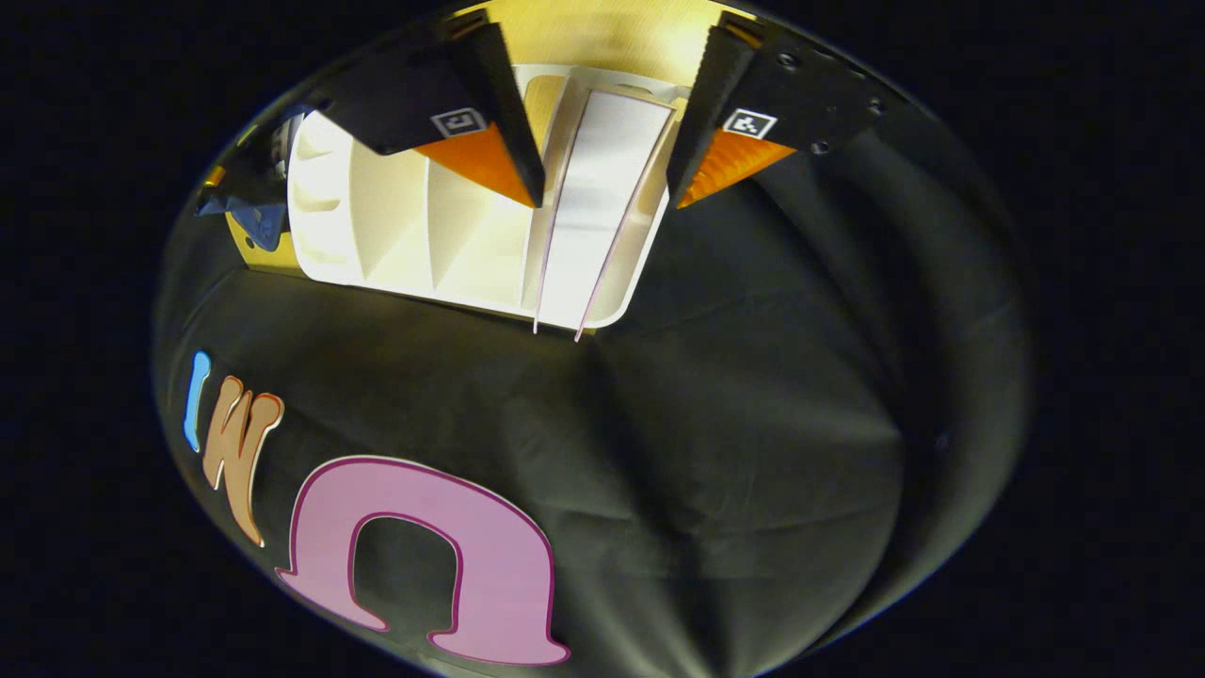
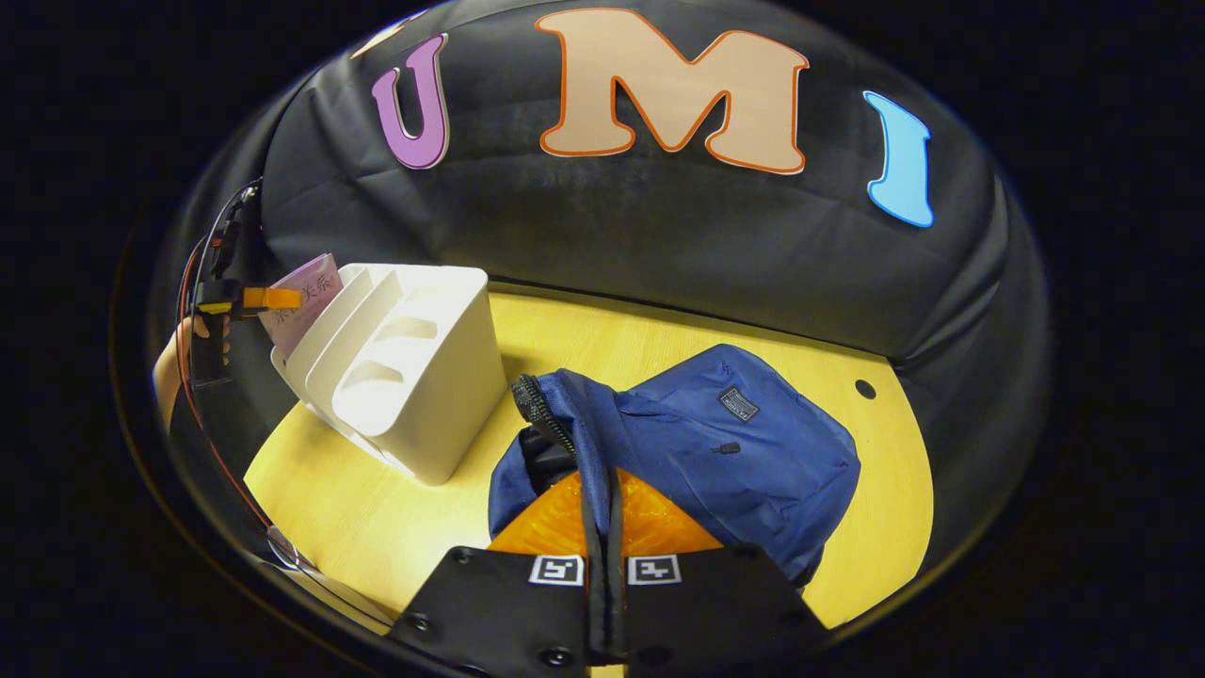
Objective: Open the schoolbag, grab two books from the bookshelf and put them into the schoolbag.
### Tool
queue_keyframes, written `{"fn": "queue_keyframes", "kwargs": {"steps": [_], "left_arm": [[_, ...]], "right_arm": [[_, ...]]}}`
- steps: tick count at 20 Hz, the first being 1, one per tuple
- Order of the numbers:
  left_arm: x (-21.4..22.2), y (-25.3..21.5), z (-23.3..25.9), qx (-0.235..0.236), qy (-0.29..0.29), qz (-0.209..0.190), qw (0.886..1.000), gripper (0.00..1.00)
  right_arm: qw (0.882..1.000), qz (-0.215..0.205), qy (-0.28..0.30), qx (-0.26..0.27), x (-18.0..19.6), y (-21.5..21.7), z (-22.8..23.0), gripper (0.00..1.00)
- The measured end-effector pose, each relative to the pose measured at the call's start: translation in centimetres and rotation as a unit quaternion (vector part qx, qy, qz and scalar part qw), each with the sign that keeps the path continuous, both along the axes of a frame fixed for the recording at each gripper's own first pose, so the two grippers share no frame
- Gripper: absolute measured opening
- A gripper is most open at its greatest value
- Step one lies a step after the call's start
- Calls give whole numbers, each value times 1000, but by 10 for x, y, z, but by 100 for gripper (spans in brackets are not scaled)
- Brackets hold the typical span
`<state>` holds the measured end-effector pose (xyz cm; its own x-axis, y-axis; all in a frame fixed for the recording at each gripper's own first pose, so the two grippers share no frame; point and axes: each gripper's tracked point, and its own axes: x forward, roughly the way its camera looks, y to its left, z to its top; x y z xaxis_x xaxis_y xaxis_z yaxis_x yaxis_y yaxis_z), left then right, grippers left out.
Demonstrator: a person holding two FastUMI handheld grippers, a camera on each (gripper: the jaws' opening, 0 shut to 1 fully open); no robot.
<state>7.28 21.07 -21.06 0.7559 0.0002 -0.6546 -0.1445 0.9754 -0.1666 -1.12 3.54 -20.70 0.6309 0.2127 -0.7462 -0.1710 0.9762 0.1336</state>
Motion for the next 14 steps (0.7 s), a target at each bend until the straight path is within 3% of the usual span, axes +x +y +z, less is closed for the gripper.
{"fn": "queue_keyframes", "kwargs": {"steps": [1, 2, 6, 10, 14], "left_arm": [[0, -1, -3, 3, 9, -2, 1000, 73], [3, -1, -8, 5, 15, -3, 1000, 56], [1, -7, -4, 7, 23, -13, 1000, 40], [6, 0, 26, 33, 2, 2, 999, 35], [7, -4, 87, 21, -45, 13, 999, 34]], "right_arm": [[1000, 1, 0, 0, 1, 0, 0, 3], [1000, 1, 0, 1, 0, 0, 0, 3], [1000, 2, 0, 6, 0, -1, -1, 3], [1000, 8, 0, 8, 2, -1, -2, 3], [1000, 14, -1, 12, 1, -1, -2, 3]]}}
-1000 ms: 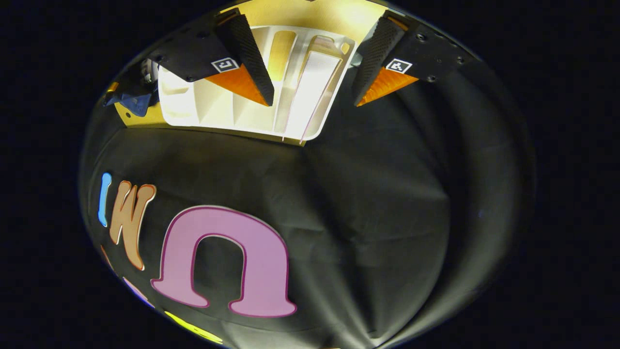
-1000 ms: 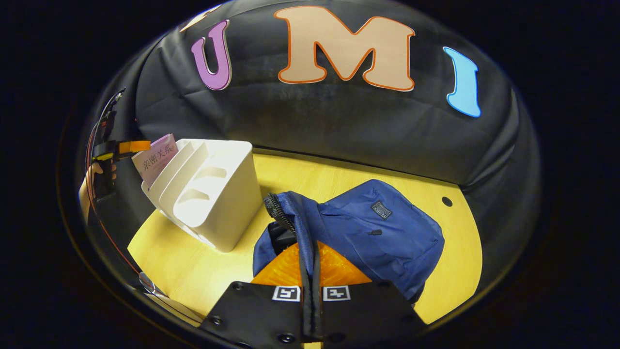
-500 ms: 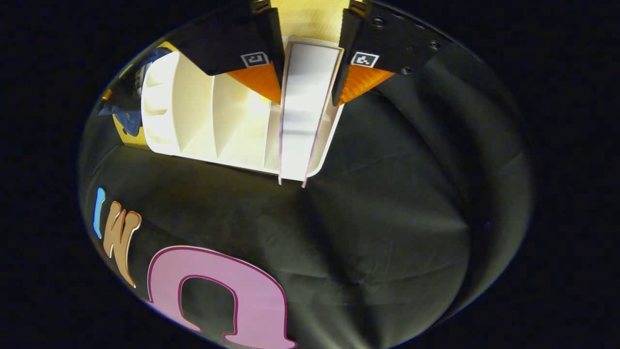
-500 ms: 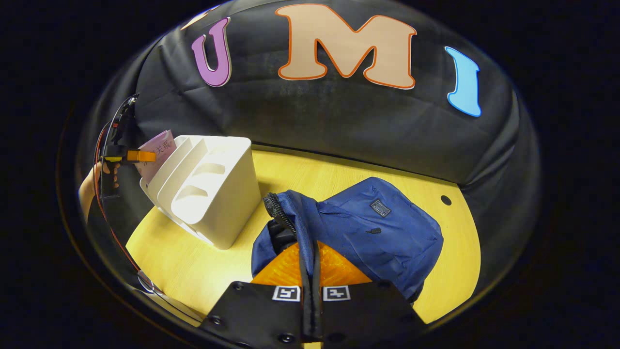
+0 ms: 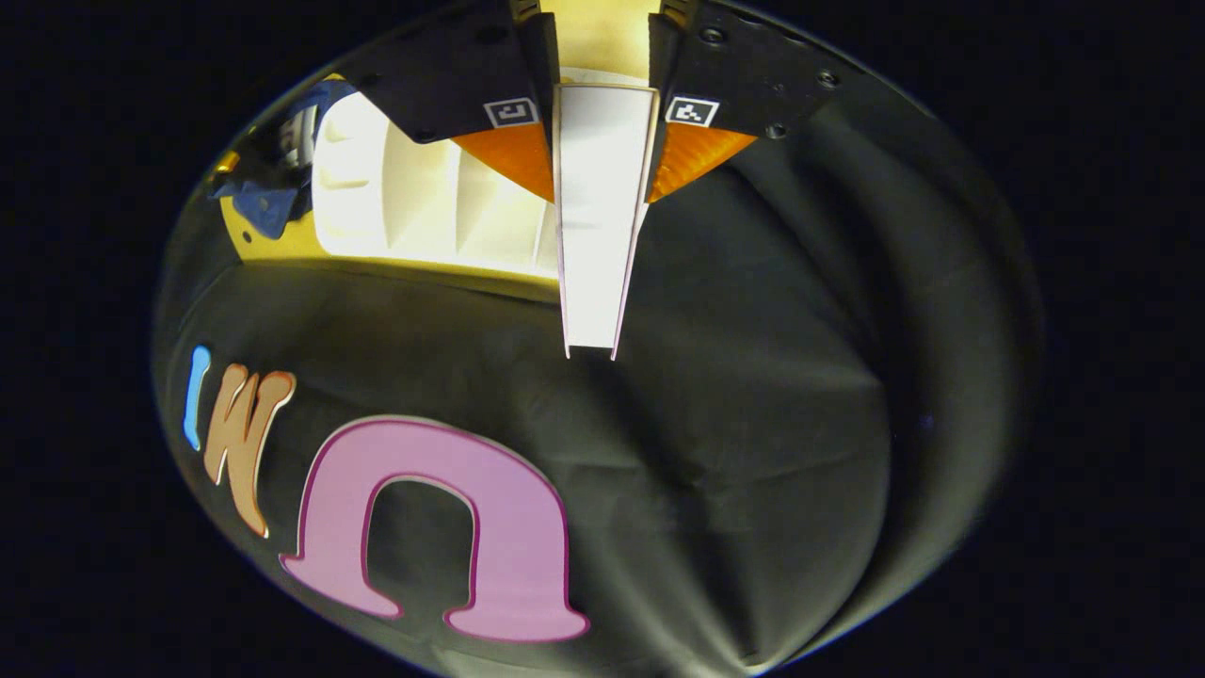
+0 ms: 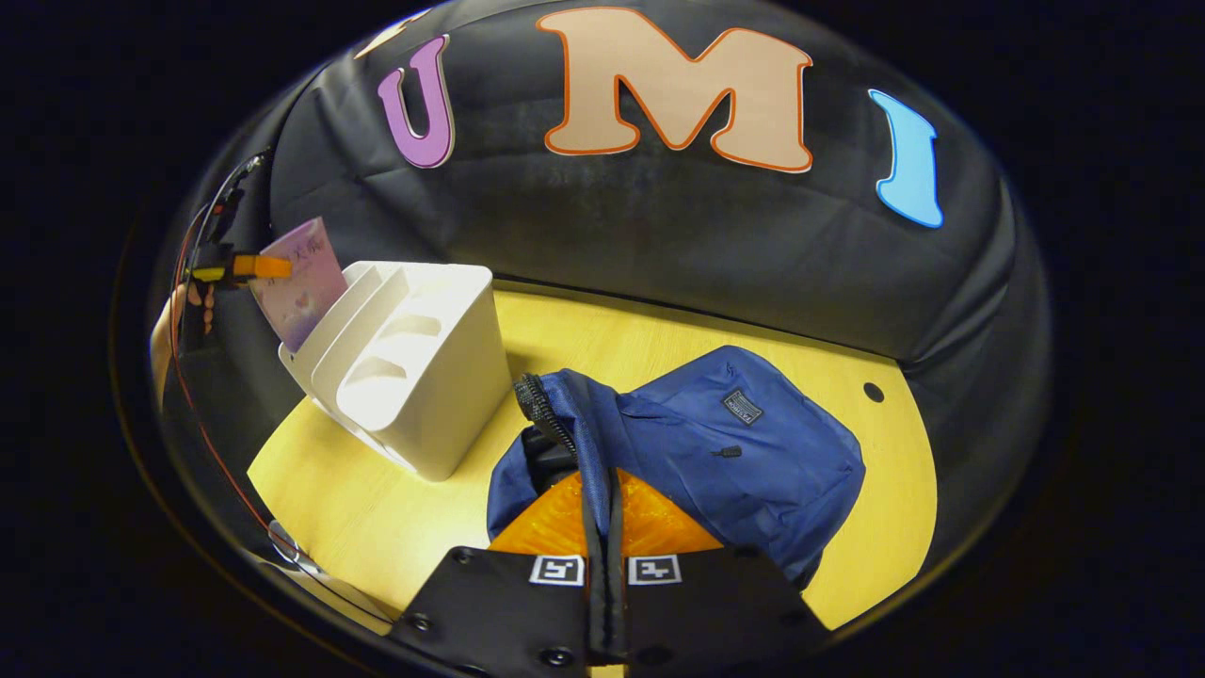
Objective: Open the schoolbag, grab two books from the bookshelf and put them into the schoolbag.
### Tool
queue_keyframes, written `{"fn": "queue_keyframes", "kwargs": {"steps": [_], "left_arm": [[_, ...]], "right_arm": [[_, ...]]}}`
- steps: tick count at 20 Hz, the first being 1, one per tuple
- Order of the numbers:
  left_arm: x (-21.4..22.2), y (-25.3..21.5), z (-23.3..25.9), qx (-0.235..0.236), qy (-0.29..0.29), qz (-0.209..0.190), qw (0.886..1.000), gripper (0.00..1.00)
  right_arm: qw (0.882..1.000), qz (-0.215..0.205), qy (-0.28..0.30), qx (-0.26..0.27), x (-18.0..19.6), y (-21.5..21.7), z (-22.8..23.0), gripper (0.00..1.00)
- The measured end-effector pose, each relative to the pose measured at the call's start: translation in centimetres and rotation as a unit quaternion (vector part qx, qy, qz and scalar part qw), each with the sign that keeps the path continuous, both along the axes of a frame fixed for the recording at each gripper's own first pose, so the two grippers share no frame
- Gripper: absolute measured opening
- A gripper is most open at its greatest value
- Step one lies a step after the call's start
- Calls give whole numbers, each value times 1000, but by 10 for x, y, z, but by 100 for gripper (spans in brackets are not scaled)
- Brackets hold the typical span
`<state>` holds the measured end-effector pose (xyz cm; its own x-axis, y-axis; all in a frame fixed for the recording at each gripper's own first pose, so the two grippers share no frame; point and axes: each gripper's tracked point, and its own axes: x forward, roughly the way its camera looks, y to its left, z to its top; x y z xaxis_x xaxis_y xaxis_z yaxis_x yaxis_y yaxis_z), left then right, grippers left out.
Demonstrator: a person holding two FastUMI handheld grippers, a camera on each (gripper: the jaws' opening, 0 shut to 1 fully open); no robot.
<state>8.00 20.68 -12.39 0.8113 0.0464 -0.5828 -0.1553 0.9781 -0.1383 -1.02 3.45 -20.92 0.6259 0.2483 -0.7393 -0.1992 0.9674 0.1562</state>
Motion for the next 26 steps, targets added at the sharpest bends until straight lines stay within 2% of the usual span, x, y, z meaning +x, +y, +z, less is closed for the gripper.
{"fn": "queue_keyframes", "kwargs": {"steps": [2, 3, 6, 8, 11, 13, 14, 17, 18, 20, 22, 25, 26], "left_arm": [[-1, 0, 29, 3, -30, 4, 1000, 34], [-2, 3, 43, 5, -43, 4, 999, 34], [-11, -2, 81, 3, -77, 1, 997, 34], [-17, -17, 99, -27, -88, -5, 996, 34], [-21, -55, 112, -93, -104, -25, 990, 34], [-28, -87, 113, -143, -103, -44, 983, 34], [-30, -104, 114, -170, -103, -53, 979, 34], [-40, -156, 106, -241, -92, -77, 963, 33], [-43, -173, 101, -255, -86, -84, 959, 34], [-51, -208, 88, -278, -72, -100, 953, 34], [-60, -240, 79, -301, -55, -116, 945, 34], [-70, -280, 63, -330, -36, -129, 934, 34], [-72, -292, 56, -339, -30, -132, 931, 34]], "right_arm": [[1000, 3, -1, 3, 0, 0, -1, 0], [1000, 5, -1, 4, 0, 0, -1, 3], [1000, 12, -2, 6, -2, 0, 0, 3], [1000, 17, -3, 8, -2, -1, 1, 6], [1000, 20, -5, 13, -2, -3, 2, 3], [1000, 19, -6, 19, -2, -4, 3, 3], [1000, 19, -5, 22, -2, -5, 3, 0], [999, 18, -6, 32, -2, -7, 5, 0], [999, 17, -6, 35, -1, -8, 6, 3], [999, 12, -9, 43, 0, -10, 8, 0], [999, 6, -9, 53, 1, -13, 9, 3], [998, -1, -10, 65, 3, -16, 12, 0], [998, -2, -10, 68, 3, -17, 13, 3]]}}
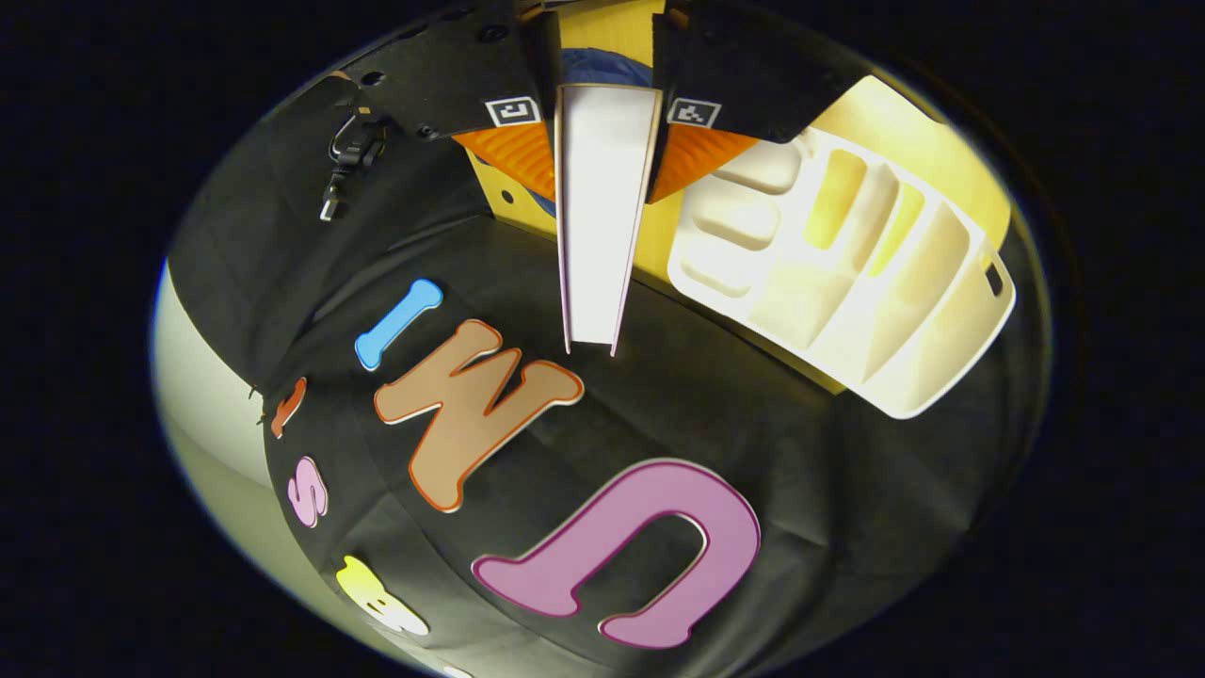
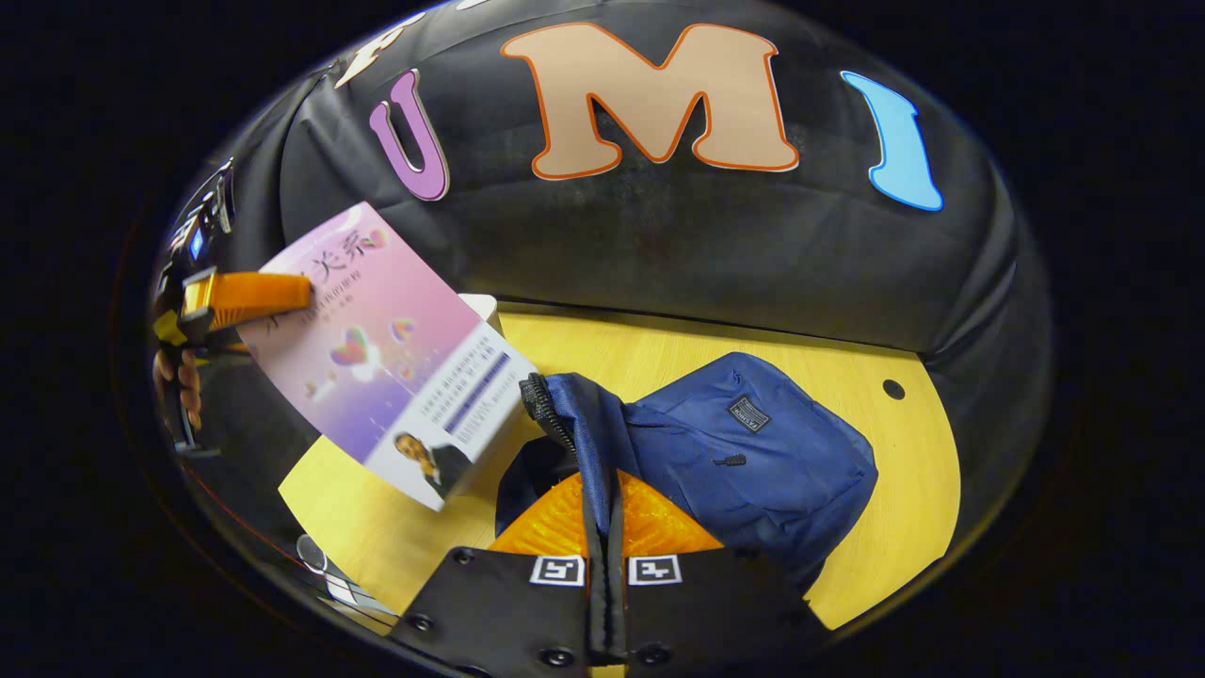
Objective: Open the schoolbag, grab two books from the bookshelf and put them into the schoolbag.
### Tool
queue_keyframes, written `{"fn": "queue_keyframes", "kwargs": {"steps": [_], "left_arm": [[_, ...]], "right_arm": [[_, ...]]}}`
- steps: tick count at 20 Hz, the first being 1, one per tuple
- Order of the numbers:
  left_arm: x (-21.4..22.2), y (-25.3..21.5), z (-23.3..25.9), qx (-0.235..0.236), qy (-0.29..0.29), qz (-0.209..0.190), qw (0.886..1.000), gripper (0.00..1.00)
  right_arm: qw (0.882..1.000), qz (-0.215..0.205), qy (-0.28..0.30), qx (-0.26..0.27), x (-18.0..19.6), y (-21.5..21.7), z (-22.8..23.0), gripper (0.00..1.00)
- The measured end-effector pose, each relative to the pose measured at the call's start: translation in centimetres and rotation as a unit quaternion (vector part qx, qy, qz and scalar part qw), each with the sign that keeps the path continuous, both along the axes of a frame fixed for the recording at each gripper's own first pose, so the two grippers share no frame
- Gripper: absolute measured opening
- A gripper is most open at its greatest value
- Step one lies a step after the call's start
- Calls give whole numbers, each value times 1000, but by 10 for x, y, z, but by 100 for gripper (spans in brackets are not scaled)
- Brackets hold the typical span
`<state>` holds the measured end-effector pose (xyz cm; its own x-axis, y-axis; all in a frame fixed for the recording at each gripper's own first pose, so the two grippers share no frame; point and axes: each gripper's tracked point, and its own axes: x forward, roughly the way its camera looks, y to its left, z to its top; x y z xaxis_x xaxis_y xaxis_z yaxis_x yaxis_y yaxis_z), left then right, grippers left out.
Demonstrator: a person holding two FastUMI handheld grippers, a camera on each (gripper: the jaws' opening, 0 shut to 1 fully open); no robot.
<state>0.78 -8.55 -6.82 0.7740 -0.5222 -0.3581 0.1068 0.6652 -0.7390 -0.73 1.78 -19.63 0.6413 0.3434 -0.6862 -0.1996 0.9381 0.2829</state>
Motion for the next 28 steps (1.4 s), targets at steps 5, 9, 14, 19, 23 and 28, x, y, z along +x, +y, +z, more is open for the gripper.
{"fn": "queue_keyframes", "kwargs": {"steps": [5, 9, 14, 19, 23, 28], "left_arm": [[-8, -52, -41, -39, 37, -1, 999, 34], [-12, -76, -67, -64, 51, 22, 996, 34], [-14, -98, -83, -101, 51, 58, 992, 34], [-22, -135, -98, -113, 51, 51, 991, 35], [-28, -168, -109, -127, 64, 34, 989, 35], [-32, -218, -123, -143, 88, -10, 986, 36]], "right_arm": [[1000, -6, -3, 13, 2, -4, 4, 5], [1000, -5, -5, 20, 4, -3, 8, 3], [1000, 8, -9, 19, 3, -2, 8, 7], [999, 47, -19, 2, 2, 8, 10, 3], [997, 74, -25, -5, 2, 16, 15, 3], [996, 91, -27, -3, -1, 18, 21, 3]]}}
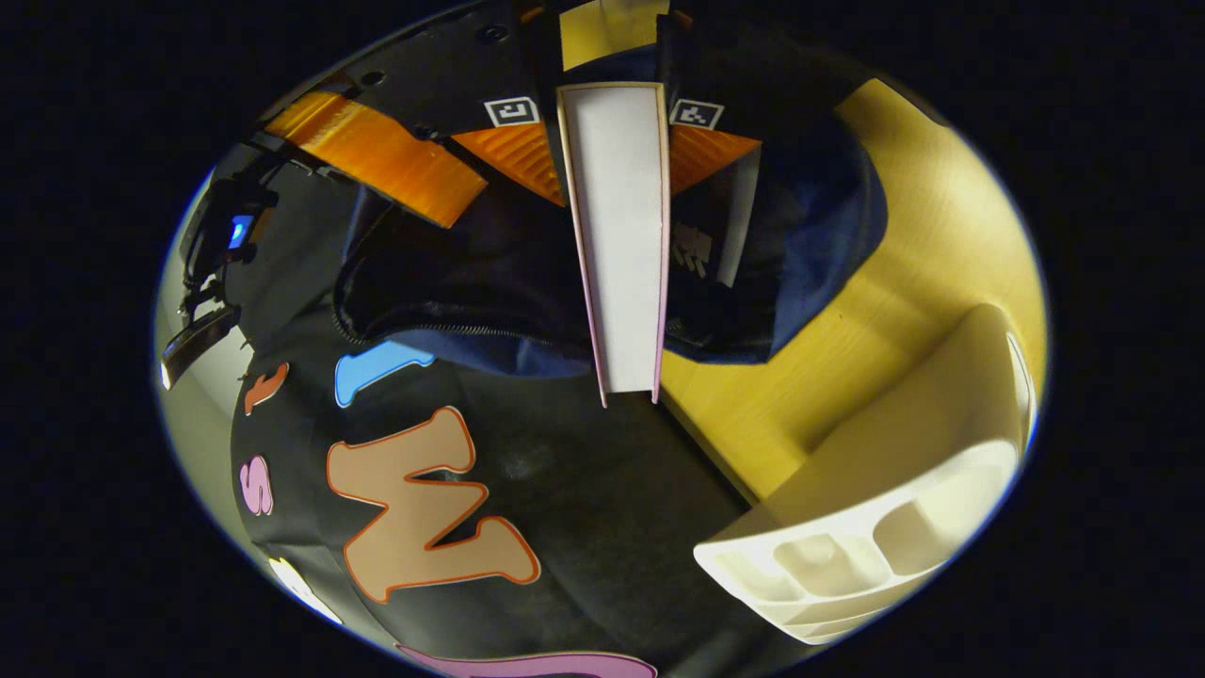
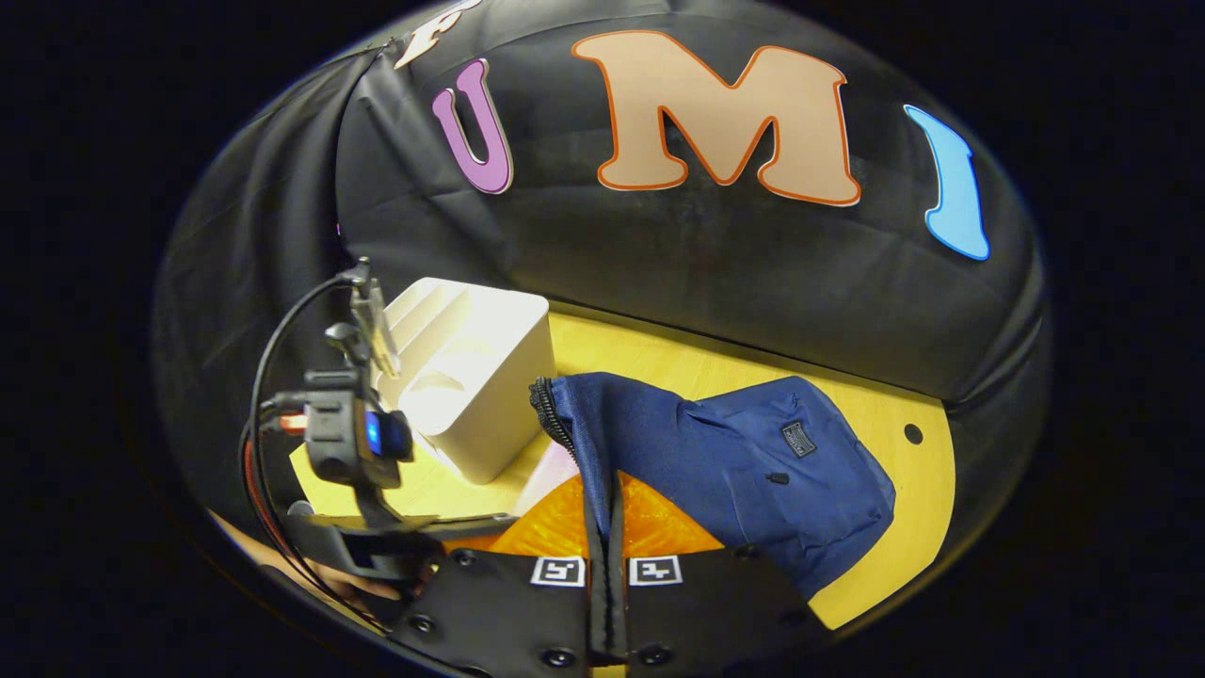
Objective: Open the schoolbag, grab two books from the bookshelf and put them into the schoolbag.
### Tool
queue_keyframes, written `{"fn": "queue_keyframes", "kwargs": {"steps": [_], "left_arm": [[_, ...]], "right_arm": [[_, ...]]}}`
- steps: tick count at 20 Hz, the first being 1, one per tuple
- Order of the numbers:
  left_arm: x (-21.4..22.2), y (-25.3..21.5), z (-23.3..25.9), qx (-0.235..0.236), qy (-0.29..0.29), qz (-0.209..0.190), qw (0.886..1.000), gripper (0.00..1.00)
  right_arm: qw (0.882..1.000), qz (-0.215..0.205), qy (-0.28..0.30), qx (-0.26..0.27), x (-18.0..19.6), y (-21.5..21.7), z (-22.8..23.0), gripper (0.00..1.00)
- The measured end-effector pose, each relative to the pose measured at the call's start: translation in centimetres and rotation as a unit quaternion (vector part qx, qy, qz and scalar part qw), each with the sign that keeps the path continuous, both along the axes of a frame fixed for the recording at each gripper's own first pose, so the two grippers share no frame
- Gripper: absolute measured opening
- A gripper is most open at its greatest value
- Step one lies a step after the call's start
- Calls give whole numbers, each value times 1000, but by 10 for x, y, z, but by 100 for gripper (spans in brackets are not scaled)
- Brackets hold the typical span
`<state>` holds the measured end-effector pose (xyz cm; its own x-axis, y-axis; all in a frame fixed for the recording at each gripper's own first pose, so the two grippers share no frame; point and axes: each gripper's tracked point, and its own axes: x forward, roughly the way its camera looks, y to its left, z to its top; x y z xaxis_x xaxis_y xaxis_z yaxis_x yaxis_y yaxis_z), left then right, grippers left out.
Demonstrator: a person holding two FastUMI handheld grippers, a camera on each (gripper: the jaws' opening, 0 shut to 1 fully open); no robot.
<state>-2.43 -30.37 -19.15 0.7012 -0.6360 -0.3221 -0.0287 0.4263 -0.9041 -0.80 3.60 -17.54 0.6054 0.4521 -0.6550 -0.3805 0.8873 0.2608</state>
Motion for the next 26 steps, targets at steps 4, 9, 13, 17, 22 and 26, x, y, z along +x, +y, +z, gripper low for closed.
{"fn": "queue_keyframes", "kwargs": {"steps": [4, 9, 13, 17, 22, 26], "left_arm": [[1, -23, -5, -16, 11, -17, 1000, 36], [-10, -29, -25, 39, 5, -65, 997, 46], [-17, 4, -26, 164, -38, -93, 981, 74], [-18, 54, -3, 226, -65, -86, 968, 80], [3, 114, 40, 280, -108, -43, 953, 85], [23, 152, 72, 323, -149, -14, 935, 85]], "right_arm": [[1000, 0, -2, 7, -3, -4, 3, 4], [1000, -16, 7, 20, -1, -13, 1, 6], [999, -31, 18, 31, 3, -16, -7, 3], [999, -36, 25, 32, 3, -11, -13, 4], [999, -31, 35, 28, -3, 1, -20, 11], [996, -27, 47, 64, -18, 19, -12, 68]]}}
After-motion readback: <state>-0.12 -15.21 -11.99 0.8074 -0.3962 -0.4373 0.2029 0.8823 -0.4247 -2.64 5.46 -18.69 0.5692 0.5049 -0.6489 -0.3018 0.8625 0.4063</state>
